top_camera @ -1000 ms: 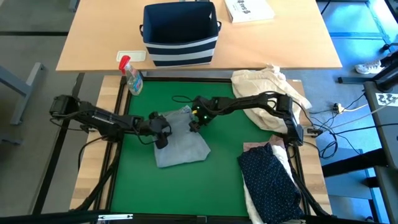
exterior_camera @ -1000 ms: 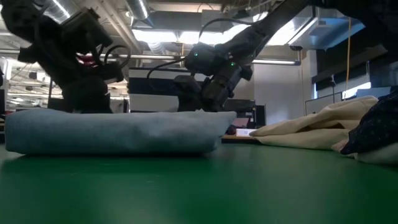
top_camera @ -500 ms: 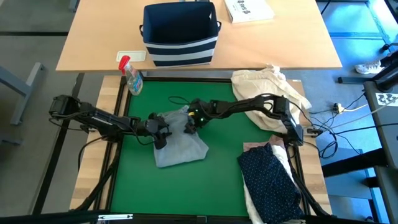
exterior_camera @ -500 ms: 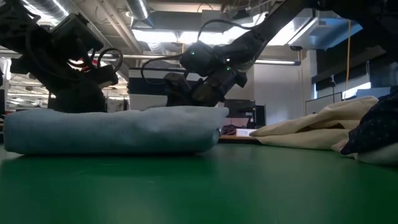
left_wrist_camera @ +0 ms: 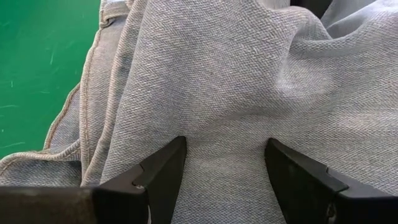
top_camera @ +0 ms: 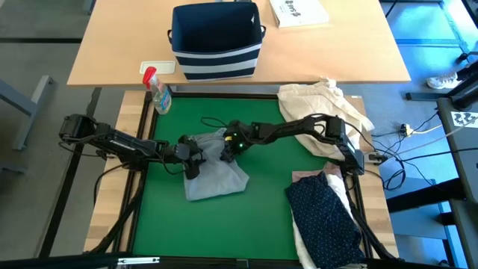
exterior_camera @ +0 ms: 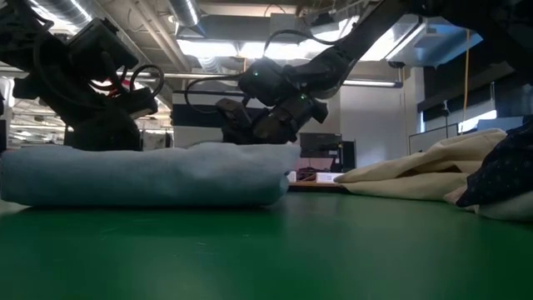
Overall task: Fold laundry
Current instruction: Put the blue jeans into the blue laundry bin
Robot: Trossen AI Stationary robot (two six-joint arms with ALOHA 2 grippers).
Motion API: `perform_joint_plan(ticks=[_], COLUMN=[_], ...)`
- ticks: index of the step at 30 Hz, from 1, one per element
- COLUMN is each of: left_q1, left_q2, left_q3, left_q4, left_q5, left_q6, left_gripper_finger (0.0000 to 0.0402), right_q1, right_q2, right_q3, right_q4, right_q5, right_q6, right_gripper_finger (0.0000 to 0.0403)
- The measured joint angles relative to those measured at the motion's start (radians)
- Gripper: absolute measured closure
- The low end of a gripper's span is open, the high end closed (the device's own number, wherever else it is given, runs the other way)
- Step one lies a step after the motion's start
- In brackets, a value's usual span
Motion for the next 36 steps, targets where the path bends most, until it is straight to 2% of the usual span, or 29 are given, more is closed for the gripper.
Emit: perform_joint_plan(ticks=[4, 10, 14, 18, 22, 28, 36], left_q1=[0.000, 0.000, 0.000, 0.001, 0.000, 0.000, 0.000], left_q2=[0.000, 0.000, -0.008, -0.073, -0.182, -0.333, -0.452], left_q3=[-0.001, -0.001, 0.004, 0.047, 0.157, 0.411, 0.745], left_q4=[-0.001, -0.008, -0.017, -0.123, -0.339, -0.734, -0.927], left_q5=[-0.002, -0.006, -0.005, 0.006, 0.026, 0.000, -0.099], left_q6=[0.000, 0.000, -0.001, -0.004, -0.006, -0.004, 0.081], left_gripper_finger=[0.0179, 0.0179, 0.0179, 0.0179, 0.0179, 0.0179, 0.0179], right_q1=[0.015, 0.023, 0.025, 0.026, 0.024, -0.006, -0.080], right_q2=[0.000, 0.002, 0.000, -0.018, -0.070, -0.215, -0.313], right_q3=[0.000, -0.003, -0.002, 0.000, 0.000, 0.020, 0.197], right_q4=[0.006, 0.041, 0.028, 0.041, 0.018, -0.071, -0.257], right_q5=[0.057, 0.086, 0.112, 0.132, 0.184, 0.216, 0.234], right_q6=[0.028, 0.065, 0.030, -0.012, -0.077, -0.194, -0.295], right_gripper_finger=[0.0244, 0.0253, 0.0309, 0.0311, 0.0311, 0.0311, 0.0312])
